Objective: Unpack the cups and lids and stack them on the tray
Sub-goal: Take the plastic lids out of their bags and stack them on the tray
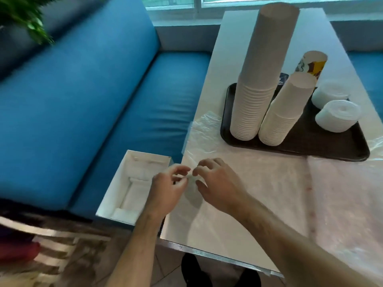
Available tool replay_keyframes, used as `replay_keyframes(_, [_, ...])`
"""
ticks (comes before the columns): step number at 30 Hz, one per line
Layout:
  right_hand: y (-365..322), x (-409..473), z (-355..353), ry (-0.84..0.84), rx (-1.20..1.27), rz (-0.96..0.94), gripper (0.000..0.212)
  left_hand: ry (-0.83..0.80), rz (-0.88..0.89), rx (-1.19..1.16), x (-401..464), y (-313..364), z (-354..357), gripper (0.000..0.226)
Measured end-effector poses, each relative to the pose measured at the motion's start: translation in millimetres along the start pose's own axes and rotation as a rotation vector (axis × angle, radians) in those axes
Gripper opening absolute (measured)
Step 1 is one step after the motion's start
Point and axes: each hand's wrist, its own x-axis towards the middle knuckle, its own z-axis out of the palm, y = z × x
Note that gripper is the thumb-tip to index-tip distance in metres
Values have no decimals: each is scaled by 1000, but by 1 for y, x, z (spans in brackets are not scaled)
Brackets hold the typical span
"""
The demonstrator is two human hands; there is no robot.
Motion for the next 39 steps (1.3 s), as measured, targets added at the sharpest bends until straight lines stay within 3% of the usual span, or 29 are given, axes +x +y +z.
replay_keyframes(7, [-56,51,70,-85,-19,-206,34,158,-310,-68,41,-105,-53,18])
replay_keyframes(12, [-57,69,107,-176,-56,-255,34,219,-538,-126,86,-169,-72,32])
replay_keyframes(15, [-51,63,114,-120,-65,-244,29,201,-622,-119,111,-195,-71,46])
replay_keyframes(18, [-52,66,118,-93,-47,-231,42,182,-669,-51,138,-218,-68,57])
replay_keyframes(28, [-51,70,126,-12,-87,-212,29,-36,-570,337,185,-261,-53,82])
replay_keyframes(39, [-51,74,127,-39,-107,-213,27,35,-519,233,188,-283,-49,75])
